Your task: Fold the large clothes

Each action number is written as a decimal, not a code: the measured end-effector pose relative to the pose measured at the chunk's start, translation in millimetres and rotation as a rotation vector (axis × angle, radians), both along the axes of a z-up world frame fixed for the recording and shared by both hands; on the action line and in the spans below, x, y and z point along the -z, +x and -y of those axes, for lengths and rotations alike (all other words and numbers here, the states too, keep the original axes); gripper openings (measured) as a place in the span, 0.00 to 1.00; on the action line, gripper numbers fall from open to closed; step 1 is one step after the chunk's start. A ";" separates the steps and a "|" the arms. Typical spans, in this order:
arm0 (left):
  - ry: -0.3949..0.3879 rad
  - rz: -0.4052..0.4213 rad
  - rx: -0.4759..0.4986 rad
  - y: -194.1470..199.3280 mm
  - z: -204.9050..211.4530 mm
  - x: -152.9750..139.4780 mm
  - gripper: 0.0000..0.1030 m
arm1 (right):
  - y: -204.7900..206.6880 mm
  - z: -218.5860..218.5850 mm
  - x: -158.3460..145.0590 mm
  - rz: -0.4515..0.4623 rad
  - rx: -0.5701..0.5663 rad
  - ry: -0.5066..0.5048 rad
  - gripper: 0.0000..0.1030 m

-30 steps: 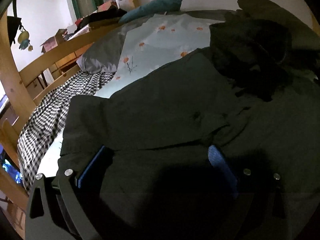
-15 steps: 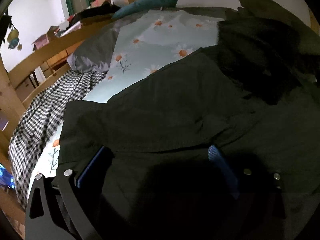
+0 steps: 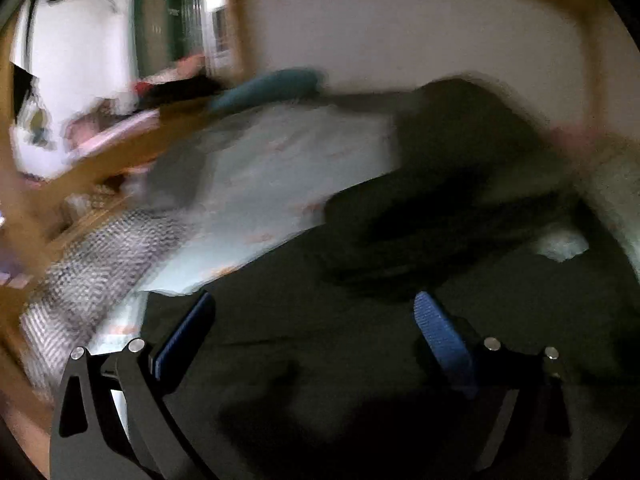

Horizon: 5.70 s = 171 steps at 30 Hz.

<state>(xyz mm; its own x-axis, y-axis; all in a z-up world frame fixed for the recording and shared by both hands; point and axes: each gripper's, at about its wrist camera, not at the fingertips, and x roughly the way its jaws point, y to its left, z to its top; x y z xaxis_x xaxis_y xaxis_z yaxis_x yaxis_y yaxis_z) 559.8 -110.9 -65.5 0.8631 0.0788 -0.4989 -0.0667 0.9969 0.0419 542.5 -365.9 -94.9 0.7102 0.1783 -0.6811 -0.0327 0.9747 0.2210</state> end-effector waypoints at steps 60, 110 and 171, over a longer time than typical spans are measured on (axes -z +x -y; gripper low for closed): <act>0.054 -0.437 0.770 17.4 428.8 114.9 0.96 | -157.8 386.1 109.9 0.266 0.810 0.762 0.94; -0.753 -0.489 0.804 -5.9 169.3 -51.5 0.16 | -112.5 -13.6 70.1 0.600 0.044 -1.164 0.21; -0.007 -0.259 0.036 30.3 -64.7 103.0 0.96 | 14.2 -78.0 88.7 -0.100 -0.059 -0.250 0.97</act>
<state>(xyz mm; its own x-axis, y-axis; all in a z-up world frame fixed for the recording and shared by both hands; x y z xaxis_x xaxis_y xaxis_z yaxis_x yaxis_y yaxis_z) 590.1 -46.2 -168.5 0.7083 0.0459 -0.7044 -0.0192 0.9988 0.0458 556.6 -287.9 -183.6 0.6305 0.0349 -0.7754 -0.0807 0.9965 -0.0208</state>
